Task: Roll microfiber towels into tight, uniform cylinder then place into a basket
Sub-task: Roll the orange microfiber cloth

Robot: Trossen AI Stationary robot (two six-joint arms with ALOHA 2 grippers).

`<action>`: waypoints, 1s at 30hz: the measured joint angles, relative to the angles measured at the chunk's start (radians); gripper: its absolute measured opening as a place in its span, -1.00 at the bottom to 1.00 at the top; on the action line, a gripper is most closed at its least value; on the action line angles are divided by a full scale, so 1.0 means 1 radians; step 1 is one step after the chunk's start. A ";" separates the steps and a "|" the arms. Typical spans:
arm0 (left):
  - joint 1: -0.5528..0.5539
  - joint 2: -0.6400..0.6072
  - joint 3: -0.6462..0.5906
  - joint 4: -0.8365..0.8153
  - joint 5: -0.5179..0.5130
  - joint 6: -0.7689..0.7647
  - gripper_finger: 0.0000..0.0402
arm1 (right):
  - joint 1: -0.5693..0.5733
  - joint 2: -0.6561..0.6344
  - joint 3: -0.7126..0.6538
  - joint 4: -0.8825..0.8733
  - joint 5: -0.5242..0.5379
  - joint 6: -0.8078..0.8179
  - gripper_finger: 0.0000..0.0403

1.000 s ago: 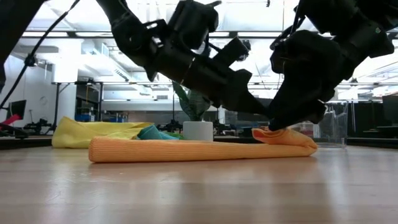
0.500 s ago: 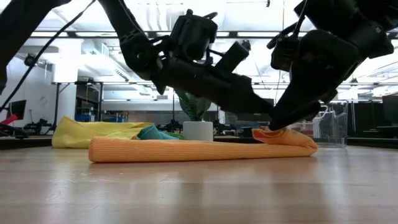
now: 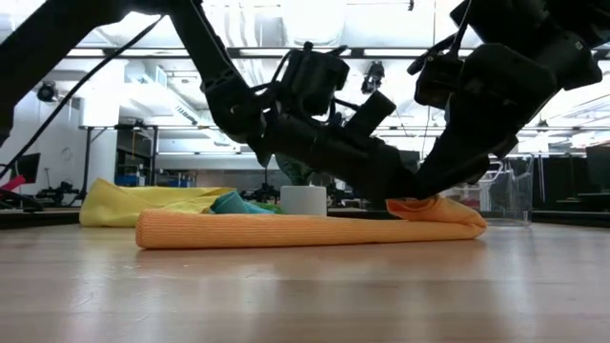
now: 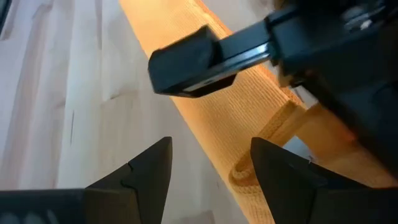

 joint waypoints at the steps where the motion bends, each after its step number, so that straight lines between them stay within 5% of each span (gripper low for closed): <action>1: -0.002 0.001 -0.003 -0.001 0.005 0.000 -1.00 | 0.000 0.000 0.000 0.001 0.000 0.000 0.06; 18: -0.034 -0.037 -0.015 -0.201 -0.065 0.008 -1.00 | -0.005 -0.017 0.000 -0.012 0.040 -0.011 0.07; 25: -0.034 -0.038 -0.016 -0.233 -0.103 0.008 -1.00 | -0.004 -0.234 0.007 -0.318 0.278 0.057 0.07; 30: -0.036 -0.038 -0.016 -0.234 -0.104 0.008 -1.00 | 0.014 -0.408 -0.075 -0.453 0.374 0.303 0.07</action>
